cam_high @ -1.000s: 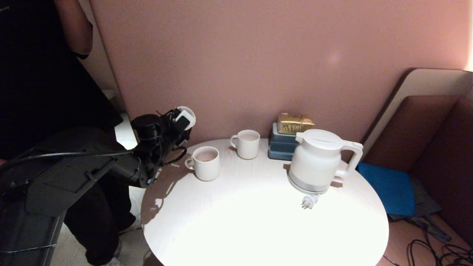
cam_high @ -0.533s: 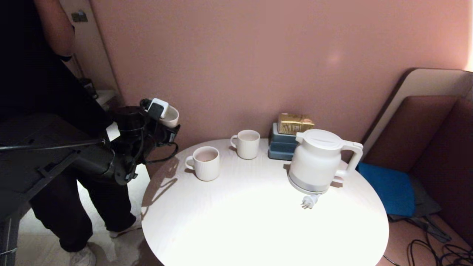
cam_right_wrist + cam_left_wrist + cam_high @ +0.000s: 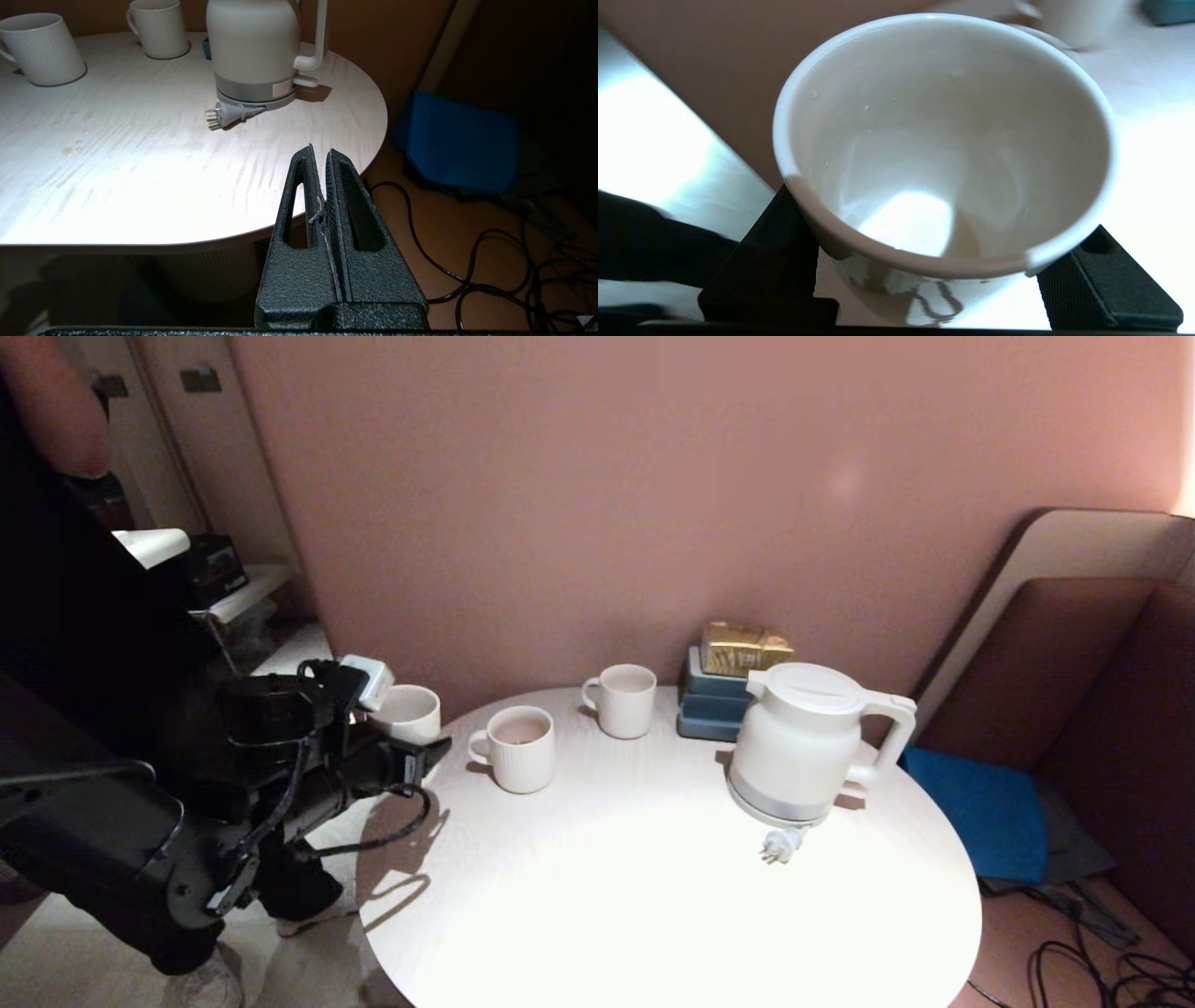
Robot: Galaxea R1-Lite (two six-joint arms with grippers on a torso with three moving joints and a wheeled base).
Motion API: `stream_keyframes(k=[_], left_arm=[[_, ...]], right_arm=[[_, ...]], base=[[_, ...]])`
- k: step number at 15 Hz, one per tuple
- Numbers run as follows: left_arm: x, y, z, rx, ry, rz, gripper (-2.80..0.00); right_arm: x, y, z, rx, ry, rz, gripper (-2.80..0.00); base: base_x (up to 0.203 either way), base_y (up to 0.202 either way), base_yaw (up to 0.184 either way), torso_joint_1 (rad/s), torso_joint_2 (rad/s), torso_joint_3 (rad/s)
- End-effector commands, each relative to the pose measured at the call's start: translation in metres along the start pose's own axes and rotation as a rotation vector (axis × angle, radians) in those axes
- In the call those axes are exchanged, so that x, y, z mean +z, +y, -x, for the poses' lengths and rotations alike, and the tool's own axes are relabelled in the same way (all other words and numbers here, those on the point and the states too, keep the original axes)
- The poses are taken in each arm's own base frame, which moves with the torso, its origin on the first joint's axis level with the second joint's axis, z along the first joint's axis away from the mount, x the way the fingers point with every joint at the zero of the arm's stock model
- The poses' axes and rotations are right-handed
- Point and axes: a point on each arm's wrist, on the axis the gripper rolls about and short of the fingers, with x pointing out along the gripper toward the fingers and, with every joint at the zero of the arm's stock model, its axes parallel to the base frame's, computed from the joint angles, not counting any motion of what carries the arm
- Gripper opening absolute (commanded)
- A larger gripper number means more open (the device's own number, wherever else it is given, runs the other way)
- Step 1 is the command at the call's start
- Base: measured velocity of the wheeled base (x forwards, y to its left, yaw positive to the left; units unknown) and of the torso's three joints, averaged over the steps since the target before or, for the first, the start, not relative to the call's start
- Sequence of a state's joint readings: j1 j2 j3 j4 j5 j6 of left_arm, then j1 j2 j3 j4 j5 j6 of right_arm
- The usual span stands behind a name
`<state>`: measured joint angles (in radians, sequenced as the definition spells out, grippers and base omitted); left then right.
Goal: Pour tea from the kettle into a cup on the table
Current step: Put the cup down on the table
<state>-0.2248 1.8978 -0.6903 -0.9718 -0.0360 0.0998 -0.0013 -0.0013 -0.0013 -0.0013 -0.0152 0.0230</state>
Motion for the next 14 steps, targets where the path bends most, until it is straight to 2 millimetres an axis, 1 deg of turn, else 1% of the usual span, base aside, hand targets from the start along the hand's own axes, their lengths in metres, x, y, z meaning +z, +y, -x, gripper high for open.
stream_keyframes(k=[1, 2, 5, 9, 11, 14], left_arm=[[-0.006, -0.007, 0.014, -0.018, -0.006, 0.021, -2.8], [-0.013, -0.009, 0.014, -0.023, -0.006, 0.024, -2.8], [-0.041, -0.023, 0.01, -0.058, 0.002, 0.019, -2.8], [-0.072, -0.037, -0.007, -0.05, -0.045, 0.008, -2.8], [-0.077, -0.048, -0.01, -0.035, -0.063, 0.002, -2.8], [-0.077, -0.056, -0.011, -0.057, -0.067, -0.002, -2.8]], right_arm=[[0.0, 0.0, 0.0, 0.0, 0.001, 0.0, -2.8], [0.0, 0.0, 0.0, 0.0, 0.001, 0.0, -2.8], [0.0, 0.0, 0.0, 0.0, 0.002, 0.0, -2.8], [0.0, 0.0, 0.0, 0.0, 0.001, 0.0, -2.8], [0.0, 0.0, 0.0, 0.0, 0.0, 0.0, -2.8], [0.0, 0.0, 0.0, 0.0, 0.002, 0.0, -2.8]], base=[[0.0, 0.0, 0.0, 0.0, 0.0, 0.0], [0.0, 0.0, 0.0, 0.0, 0.0, 0.0], [0.0, 0.0, 0.0, 0.0, 0.0, 0.0], [0.0, 0.0, 0.0, 0.0, 0.0, 0.0], [0.0, 0.0, 0.0, 0.0, 0.0, 0.0], [0.0, 0.0, 0.0, 0.0, 0.0, 0.0]])
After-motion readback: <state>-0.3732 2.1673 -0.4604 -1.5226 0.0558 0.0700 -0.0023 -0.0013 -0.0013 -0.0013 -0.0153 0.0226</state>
